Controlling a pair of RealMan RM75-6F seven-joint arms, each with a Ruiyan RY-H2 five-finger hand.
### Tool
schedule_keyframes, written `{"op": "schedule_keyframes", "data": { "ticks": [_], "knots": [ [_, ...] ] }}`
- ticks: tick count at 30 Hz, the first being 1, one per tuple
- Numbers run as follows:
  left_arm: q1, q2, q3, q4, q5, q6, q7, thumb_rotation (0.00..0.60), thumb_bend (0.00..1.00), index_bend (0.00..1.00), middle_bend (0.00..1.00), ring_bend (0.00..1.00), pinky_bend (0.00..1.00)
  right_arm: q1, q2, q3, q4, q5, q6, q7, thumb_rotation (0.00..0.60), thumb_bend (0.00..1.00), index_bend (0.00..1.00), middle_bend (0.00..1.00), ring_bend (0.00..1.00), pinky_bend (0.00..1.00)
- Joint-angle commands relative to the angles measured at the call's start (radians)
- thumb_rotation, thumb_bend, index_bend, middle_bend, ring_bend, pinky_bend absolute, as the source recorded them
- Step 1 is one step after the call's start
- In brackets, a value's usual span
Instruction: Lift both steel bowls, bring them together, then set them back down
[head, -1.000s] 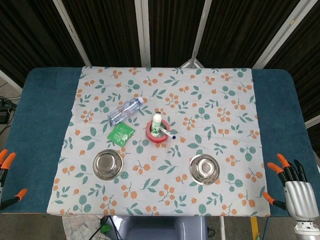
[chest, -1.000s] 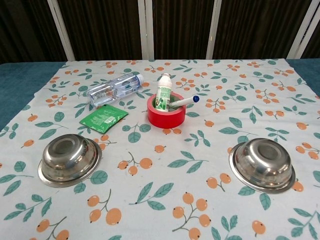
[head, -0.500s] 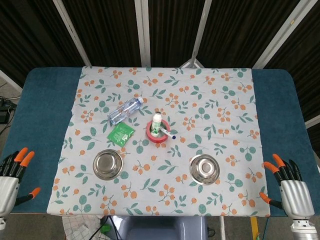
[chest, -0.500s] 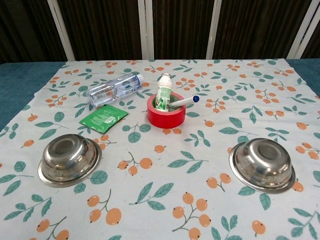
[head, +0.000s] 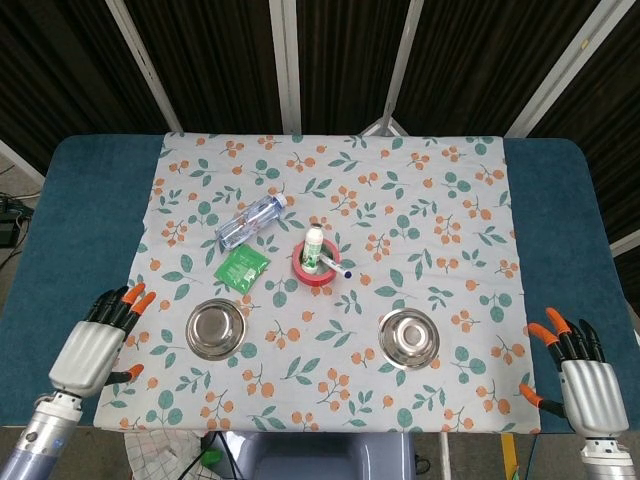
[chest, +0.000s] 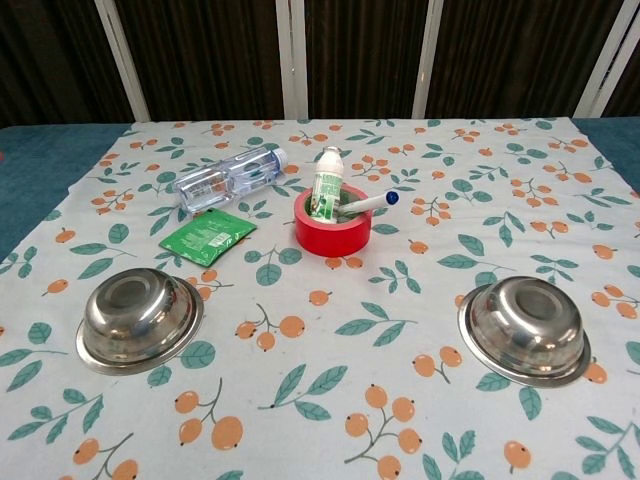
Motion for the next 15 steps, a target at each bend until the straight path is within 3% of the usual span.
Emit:
{"op": "schedule_keyframes", "data": {
  "ticks": [1,7,15],
  "knots": [
    [-0.103,-0.028,-0.055,-0.089,-0.202,-0.122,0.199,0.600,0.00,0.06,0.00,0.00,0.07,-0.001,-0.001,0.001,0.000,0.002,0.001,0.000,0.600,0.13,0.23,0.08,0.11,0.00],
    [-0.178,-0.110,-0.088,-0.099,-0.404,-0.120,0.391,0.600,0.00,0.06,0.00,0.00,0.07,-0.003,-0.002,0.003,0.002,0.004,0.005,0.001,0.600,0.13,0.23,0.08,0.11,0.00],
    [-0.277,-0.208,-0.097,-0.029,-0.536,-0.180,0.435,0.600,0.00,0.06,0.00,0.00,0.07,-0.001,-0.005,0.004,0.003,0.001,0.005,0.007,0.600,0.13,0.23,0.08,0.11,0.00]
  ]
}}
